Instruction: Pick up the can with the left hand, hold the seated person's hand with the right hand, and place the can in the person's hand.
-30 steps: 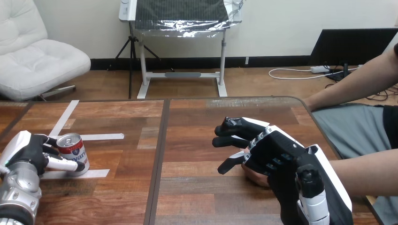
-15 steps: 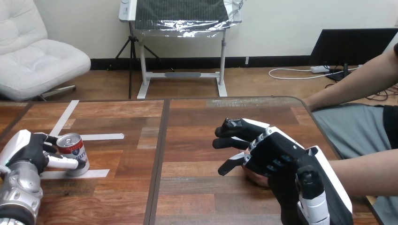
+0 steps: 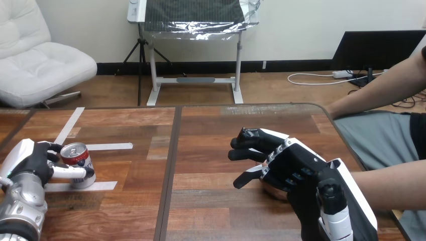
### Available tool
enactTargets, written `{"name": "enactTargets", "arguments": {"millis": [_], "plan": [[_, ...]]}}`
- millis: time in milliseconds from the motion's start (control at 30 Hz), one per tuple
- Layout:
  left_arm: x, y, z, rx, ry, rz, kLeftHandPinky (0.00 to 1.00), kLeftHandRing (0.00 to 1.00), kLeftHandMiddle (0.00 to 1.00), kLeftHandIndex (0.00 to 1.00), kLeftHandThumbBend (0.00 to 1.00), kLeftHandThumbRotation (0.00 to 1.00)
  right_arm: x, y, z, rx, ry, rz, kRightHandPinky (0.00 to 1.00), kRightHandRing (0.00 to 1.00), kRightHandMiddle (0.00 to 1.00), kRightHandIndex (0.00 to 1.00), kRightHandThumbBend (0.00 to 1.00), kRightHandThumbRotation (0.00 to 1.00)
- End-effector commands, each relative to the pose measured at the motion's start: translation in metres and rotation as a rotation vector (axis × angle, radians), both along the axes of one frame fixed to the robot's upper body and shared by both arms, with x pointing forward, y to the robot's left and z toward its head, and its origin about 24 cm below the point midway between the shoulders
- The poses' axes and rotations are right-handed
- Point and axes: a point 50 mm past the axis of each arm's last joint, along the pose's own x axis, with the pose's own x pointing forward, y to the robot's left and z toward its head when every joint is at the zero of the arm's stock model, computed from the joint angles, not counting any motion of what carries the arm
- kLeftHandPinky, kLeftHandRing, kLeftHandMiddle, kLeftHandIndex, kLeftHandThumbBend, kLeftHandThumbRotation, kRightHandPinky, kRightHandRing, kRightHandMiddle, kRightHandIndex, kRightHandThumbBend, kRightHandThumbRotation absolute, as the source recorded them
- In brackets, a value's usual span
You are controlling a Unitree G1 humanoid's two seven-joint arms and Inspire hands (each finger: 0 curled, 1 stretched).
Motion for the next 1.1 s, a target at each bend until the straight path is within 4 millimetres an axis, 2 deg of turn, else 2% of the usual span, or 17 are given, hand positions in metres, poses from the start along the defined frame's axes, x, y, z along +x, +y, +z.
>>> {"name": "enactTargets", "arguments": {"millis": [0,1067], "plan": [[0.0244,-0.0107,0.0275,0.013,-0.105,-0.04,0.65,0.75,0.8,0.8,0.87,0.21,0.0022,0.0011,0.0168,0.017,-0.1,-0.01,0.55,0.75,0.77,0.76,0.75,0.93],[0.0305,-0.0163,0.0327,0.002,-0.119,-0.056,0.65,0.75,0.79,0.79,0.87,0.24,0.0001,0.0012,0.0164,0.022,-0.099,-0.012,0.57,0.75,0.77,0.76,0.74,0.93]]}}
